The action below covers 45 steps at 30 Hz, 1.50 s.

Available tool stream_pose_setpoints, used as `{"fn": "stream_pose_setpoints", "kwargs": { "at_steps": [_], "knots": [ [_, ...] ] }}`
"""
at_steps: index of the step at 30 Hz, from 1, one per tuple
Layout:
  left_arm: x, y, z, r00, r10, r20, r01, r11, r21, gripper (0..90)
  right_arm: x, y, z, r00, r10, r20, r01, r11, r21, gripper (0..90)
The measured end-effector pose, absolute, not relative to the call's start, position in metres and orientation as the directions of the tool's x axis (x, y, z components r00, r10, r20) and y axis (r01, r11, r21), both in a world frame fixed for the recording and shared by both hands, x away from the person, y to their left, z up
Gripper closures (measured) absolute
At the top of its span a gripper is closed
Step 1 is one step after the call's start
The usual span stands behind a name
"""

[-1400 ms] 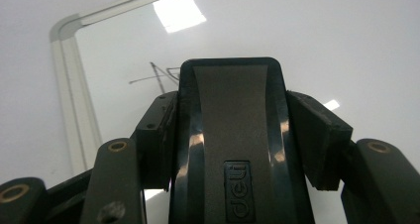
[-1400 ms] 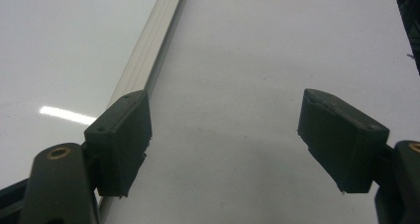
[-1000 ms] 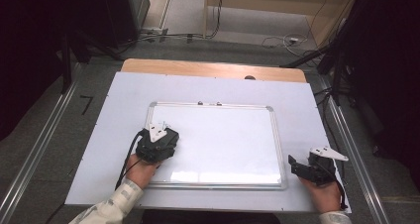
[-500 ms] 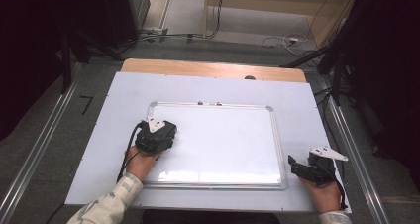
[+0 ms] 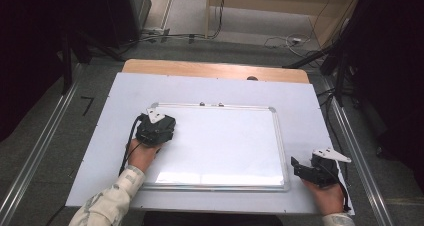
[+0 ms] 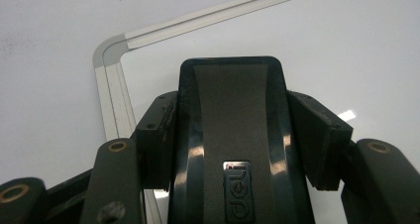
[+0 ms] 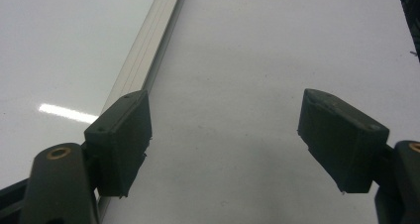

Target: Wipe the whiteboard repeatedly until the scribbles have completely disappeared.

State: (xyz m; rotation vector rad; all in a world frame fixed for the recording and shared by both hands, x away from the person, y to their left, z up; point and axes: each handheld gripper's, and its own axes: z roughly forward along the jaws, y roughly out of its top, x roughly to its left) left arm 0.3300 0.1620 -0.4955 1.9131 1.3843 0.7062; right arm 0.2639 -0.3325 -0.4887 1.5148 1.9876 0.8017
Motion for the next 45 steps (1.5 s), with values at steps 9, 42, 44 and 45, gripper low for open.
{"fn": "stream_pose_setpoints", "kwargs": {
  "at_steps": [9,42,44,45],
  "knots": [
    [0.34,0.164,-0.494,0.266,0.963,0.043,0.609,-0.202,0.767,41.6,0.264,-0.333,-0.489,-0.247,0.968,-0.045,0.666,0.203,0.718,19.7],
    [0.356,0.171,-0.493,0.217,0.975,0.057,0.629,-0.184,0.755,41.5,0.265,-0.333,-0.49,-0.244,0.968,-0.051,0.673,0.207,0.71,19.7],
    [0.353,0.17,-0.493,0.222,0.973,0.058,0.629,-0.189,0.754,41.5,0.265,-0.333,-0.49,-0.245,0.968,-0.051,0.672,0.207,0.711,19.7],
    [0.352,0.169,-0.493,0.225,0.973,0.059,0.629,-0.191,0.754,41.5,0.265,-0.333,-0.49,-0.244,0.968,-0.051,0.671,0.207,0.712,19.7]
  ]
}}
